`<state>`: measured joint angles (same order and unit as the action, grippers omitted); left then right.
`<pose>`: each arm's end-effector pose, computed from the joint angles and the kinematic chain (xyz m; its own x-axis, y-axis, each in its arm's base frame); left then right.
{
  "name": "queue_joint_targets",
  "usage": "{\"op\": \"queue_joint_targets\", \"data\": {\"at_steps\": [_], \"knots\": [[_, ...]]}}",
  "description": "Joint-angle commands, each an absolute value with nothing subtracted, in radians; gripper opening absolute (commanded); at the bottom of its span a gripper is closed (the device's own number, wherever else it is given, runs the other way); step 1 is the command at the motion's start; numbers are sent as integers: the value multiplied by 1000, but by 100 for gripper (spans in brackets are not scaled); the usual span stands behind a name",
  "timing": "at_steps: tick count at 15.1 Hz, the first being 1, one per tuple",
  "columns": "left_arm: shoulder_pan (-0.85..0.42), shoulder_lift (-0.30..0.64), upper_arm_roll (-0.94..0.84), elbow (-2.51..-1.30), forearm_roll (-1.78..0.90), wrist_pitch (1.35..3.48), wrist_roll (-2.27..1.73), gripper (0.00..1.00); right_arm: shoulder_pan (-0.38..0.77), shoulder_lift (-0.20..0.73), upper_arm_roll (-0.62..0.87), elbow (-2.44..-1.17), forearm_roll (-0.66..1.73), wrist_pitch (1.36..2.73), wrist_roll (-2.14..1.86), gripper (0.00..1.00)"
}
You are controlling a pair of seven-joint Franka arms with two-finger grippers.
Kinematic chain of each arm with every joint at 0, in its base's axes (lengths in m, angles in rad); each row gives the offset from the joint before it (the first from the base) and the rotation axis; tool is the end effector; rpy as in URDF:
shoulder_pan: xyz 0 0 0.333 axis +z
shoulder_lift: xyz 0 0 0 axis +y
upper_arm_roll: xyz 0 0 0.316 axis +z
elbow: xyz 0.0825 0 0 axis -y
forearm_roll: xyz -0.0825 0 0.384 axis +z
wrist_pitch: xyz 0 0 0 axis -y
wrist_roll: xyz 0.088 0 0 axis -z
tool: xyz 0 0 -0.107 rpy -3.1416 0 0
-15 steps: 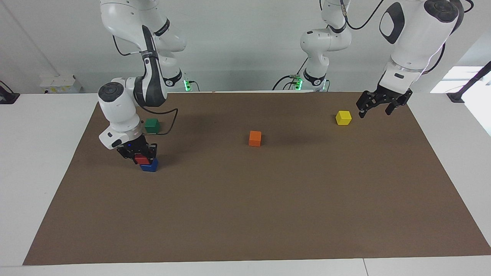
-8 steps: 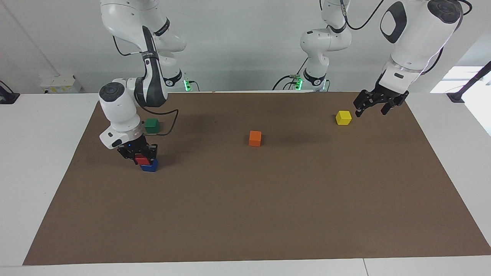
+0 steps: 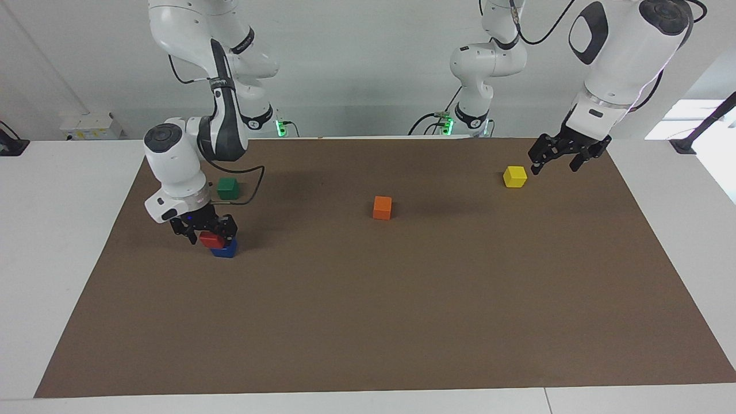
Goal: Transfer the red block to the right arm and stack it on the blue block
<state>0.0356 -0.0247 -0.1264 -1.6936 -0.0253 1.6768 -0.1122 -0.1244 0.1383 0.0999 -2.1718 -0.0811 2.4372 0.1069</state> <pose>0.5512 -0.0534 0.5890 0.9997 0.0241 0.0052 0.0239 -0.9995 0.0228 0.5653 -0.0147 0.3422 0.9888 -0.0720 0.1306 -0.0768 -0.9965 0.0324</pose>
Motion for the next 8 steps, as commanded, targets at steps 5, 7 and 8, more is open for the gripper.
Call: {"op": "queue_joint_targets", "data": {"at_steps": [5, 7, 8], "knots": [[26, -28, -110, -1681, -38, 1666, -109, 100, -129, 127, 115, -2005, -103, 2199, 109, 100], [28, -37, -110, -1689, -38, 1654, -109, 100, -127, 126, 117, -1918, -98, 2081, 66, 100], [28, -38, -112, -1690, -38, 1655, -107, 100, -127, 118, 118, -1886, -95, 2033, 52, 100]]}}
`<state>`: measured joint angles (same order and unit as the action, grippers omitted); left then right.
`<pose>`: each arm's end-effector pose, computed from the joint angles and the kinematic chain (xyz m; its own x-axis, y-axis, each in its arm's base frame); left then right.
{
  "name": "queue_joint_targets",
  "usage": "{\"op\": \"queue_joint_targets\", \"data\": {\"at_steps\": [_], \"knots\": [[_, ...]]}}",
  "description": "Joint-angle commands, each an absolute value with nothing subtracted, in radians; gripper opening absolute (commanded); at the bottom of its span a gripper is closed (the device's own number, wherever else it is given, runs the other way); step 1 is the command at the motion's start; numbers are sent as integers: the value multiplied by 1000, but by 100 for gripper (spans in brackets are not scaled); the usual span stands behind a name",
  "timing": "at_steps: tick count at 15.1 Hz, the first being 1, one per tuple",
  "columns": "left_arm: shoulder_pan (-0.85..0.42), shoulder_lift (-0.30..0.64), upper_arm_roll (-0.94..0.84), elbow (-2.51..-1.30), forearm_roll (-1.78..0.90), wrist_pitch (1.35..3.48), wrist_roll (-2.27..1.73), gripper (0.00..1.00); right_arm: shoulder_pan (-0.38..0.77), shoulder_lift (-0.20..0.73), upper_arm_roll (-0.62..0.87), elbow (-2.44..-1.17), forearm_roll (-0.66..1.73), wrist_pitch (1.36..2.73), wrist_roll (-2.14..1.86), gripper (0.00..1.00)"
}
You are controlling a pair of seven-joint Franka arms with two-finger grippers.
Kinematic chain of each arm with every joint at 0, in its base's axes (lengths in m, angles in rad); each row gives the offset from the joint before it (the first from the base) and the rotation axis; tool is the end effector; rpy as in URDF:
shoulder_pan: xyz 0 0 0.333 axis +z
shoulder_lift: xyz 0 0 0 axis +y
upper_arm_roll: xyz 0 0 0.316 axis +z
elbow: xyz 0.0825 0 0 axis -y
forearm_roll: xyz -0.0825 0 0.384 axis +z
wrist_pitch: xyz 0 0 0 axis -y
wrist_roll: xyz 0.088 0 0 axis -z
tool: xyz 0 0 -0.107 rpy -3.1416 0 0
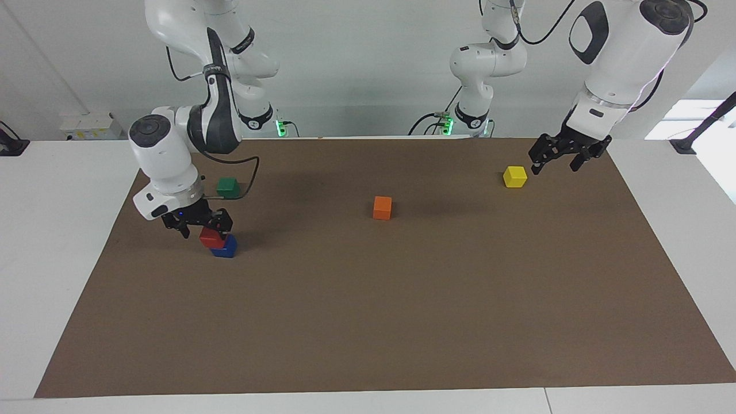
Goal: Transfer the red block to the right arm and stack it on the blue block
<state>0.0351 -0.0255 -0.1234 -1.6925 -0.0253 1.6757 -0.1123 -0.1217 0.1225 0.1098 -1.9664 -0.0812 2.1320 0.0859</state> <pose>0.5511 -0.0520 0.5899 0.9996 0.0266 0.0060 0.0265 -0.9994 0.0229 0.5874 -0.0121 0.4154 0.9973 -0.0558 0.0476 -0.0583 -0.9969 0.0533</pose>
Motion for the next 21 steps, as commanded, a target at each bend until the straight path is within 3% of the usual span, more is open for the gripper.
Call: {"op": "queue_joint_targets", "data": {"at_steps": [1, 5, 8, 12, 15, 21], "knots": [[29, -38, -112, -1690, -38, 1655, -109, 100, -129, 104, 118, -1862, -88, 2002, 43, 100], [43, -38, -112, -1690, -38, 1655, -109, 100, -129, 38, 118, -1826, -17, 1935, 19, 100], [45, -38, -112, -1690, -38, 1655, -109, 100, -136, 28, 115, -1706, -14, 1726, -67, 100], [44, -38, -112, -1690, -38, 1655, -109, 100, -117, -11, 77, -1638, -8, 1574, -72, 100], [44, -38, -112, -1690, -38, 1655, -109, 100, 49, -18, -96, -1579, 0, 1462, -74, 100], [44, -38, -112, -1690, -38, 1655, -109, 100, 15, -23, -83, -1575, -6, 1426, -77, 100]]}}
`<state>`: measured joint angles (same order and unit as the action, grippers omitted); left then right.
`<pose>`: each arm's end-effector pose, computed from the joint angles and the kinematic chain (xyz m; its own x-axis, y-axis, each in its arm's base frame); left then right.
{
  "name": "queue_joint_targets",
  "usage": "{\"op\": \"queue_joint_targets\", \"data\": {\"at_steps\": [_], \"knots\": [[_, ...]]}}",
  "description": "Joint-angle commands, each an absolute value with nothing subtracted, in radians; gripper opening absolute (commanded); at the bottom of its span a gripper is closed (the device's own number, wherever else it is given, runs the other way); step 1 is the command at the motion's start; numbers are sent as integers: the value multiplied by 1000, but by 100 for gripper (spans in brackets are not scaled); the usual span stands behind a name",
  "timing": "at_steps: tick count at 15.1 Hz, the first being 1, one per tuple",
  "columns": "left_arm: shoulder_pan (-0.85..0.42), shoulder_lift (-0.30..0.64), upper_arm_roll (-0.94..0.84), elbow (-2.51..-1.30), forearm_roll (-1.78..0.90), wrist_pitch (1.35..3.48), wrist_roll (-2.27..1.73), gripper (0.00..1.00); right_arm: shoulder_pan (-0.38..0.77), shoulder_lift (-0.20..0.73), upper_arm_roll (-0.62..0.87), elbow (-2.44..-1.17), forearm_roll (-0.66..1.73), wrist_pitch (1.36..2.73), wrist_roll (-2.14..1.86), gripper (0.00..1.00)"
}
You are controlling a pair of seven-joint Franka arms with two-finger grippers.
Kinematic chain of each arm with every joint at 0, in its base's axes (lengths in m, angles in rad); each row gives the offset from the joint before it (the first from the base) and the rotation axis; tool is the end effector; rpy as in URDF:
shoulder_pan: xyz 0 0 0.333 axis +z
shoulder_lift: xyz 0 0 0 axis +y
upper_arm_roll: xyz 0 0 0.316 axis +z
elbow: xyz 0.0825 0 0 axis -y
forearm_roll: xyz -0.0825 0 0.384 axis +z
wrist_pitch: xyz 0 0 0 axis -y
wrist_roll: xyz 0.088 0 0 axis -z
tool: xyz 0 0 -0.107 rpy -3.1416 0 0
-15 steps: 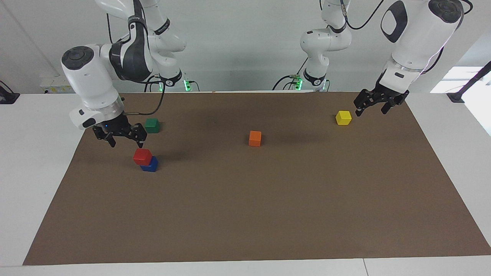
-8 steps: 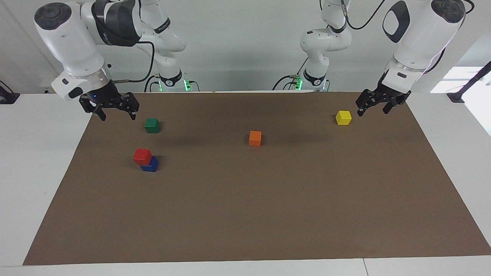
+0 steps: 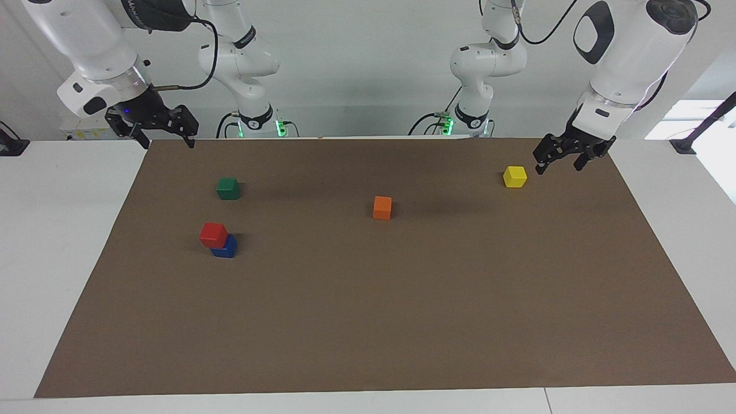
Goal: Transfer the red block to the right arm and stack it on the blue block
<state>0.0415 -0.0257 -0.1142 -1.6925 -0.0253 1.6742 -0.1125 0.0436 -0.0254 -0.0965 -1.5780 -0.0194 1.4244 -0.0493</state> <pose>0.5516 -0.0434 0.5899 0.9991 0.0424 0.0047 0.0423 -0.9988 0.0229 0.5296 -0.0310 0.6230 0.9917 -0.0057 -0.1286 -0.0043 -0.9999 0.0106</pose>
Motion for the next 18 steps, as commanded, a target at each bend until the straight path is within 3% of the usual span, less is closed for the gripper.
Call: {"op": "queue_joint_targets", "data": {"at_steps": [1, 6, 18], "knots": [[44, -38, -112, -1690, -38, 1655, -109, 100, 12, -25, -80, -1580, -9, 1437, -80, 100], [44, -38, -112, -1690, -38, 1655, -109, 100, 15, -23, -80, -1577, -21, 1512, -83, 100], [44, -38, -112, -1690, -38, 1655, -109, 100, 14, -23, -80, -1580, -31, 1505, -80, 100]]}}
